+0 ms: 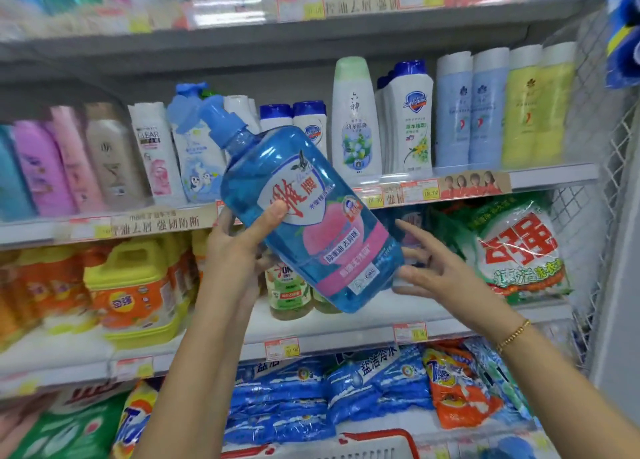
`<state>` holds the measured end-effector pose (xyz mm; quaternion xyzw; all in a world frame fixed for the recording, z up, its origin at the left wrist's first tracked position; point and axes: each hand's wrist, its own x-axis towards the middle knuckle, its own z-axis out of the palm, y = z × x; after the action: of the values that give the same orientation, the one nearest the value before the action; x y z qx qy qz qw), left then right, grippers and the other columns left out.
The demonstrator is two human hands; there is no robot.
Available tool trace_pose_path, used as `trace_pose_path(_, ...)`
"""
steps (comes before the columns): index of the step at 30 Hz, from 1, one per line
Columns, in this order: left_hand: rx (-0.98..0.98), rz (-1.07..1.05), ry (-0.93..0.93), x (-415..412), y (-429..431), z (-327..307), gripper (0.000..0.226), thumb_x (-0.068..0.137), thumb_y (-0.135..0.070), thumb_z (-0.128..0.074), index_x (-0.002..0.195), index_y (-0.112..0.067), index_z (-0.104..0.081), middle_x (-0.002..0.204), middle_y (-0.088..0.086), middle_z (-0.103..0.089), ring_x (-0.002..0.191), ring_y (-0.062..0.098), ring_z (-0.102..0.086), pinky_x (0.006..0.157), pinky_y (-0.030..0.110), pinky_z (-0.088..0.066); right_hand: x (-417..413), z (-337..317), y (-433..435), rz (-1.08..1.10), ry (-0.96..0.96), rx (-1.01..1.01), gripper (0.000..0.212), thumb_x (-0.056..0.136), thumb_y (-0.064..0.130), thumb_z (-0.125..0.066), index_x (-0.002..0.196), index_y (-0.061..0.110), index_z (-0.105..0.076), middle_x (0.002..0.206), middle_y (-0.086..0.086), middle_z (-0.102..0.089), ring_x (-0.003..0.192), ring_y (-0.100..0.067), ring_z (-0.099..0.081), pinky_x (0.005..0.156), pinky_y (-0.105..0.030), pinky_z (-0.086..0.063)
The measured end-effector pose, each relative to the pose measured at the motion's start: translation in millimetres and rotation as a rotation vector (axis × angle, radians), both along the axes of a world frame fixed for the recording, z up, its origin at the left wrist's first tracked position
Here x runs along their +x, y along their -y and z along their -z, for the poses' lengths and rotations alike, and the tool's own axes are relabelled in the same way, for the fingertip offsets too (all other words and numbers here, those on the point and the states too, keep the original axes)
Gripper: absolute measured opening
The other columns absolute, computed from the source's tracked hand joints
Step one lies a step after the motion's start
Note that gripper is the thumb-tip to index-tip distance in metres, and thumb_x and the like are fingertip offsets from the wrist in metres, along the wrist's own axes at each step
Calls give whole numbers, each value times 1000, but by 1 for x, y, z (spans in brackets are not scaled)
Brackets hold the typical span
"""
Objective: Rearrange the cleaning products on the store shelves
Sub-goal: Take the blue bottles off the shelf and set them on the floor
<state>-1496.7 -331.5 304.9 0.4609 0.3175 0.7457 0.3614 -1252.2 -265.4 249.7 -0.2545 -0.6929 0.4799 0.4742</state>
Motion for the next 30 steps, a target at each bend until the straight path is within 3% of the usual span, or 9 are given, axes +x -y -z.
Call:
trace_pose_path(2,-11,22,26,-3,0,-2,57,63,-26,-73,117,-19,-60,95,-2,-75,76,14,-72,56,28,-56,-14,8,3,-142,-144,-82,113,46,47,-90,142,42,-31,127,-6,-62,113,-24,-62,82,-34,-56)
trace_pose_path(5,-37,59,7,-4,-1,0,57,64,-35,-69,118,-21,-60,94,-4,-75,75,12,-72,55,26,-55,-35,10,9,-184,-269,-38,111,55,48,-87,146,38,-24,134,-3,-56,121,-25,-56,88,-42,-54)
trace_pose_path(9,34,150,-122,-11,-5,0,81,61,-51,-77,132,-23,-50,117,5,-69,96,21,-70,69,30,-58,-45,7,13,-145,-407,-40,98,60,50,-83,142,24,-36,128,-4,-61,115,-27,-61,89,-45,-54)
trace_pose_path(14,166,370,-81,-1,-21,10,96,59,-34,-88,142,-22,-40,138,6,-55,124,27,-55,87,35,-54,-49,1,12,-355,-563,-351,95,58,52,-84,138,20,-45,134,-12,-57,117,-34,-58,95,-56,-46)
trace_pose_path(18,167,407,-1,13,-35,22,111,52,-40,-91,144,-14,-36,143,11,-50,129,30,-50,97,45,-50,-40,-1,11,-422,-552,-500,90,54,52,-85,131,17,-56,130,-16,-59,112,-38,-60,89,-57,-49)
trace_pose_path(20,160,397,29,20,-38,25,121,50,-47,-90,148,-14,-28,146,15,-44,129,33,-49,99,50,-47,-40,0,14,-445,-541,-584,69,69,55,-70,125,16,-62,123,-19,-63,107,-39,-63,87,-54,-50)
trace_pose_path(23,169,332,88,25,-42,30,114,55,-48,-88,147,-15,-30,146,18,-42,127,33,-50,93,44,-51,-40,-2,15,-369,-419,-623,64,79,60,-43,129,22,-54,124,-21,-61,109,-41,-61,87,-49,-52)
trace_pose_path(27,184,250,143,29,-44,38,102,60,-46,-86,145,-21,-35,143,12,-48,126,29,-52,93,44,-51,-34,-13,13,-284,-314,-477,58,81,50,-47,131,20,-52,127,-20,-56,104,-43,-63,78,-46,-58)
trace_pose_path(30,199,158,174,33,-48,39,101,58,-40,-88,144,-33,-35,135,-2,-57,122,21,-57,94,44,-52,-32,-11,14,-201,-183,-209,69,80,42,-67,140,45,-32,135,0,-53,110,-28,-64,84,-40,-56)
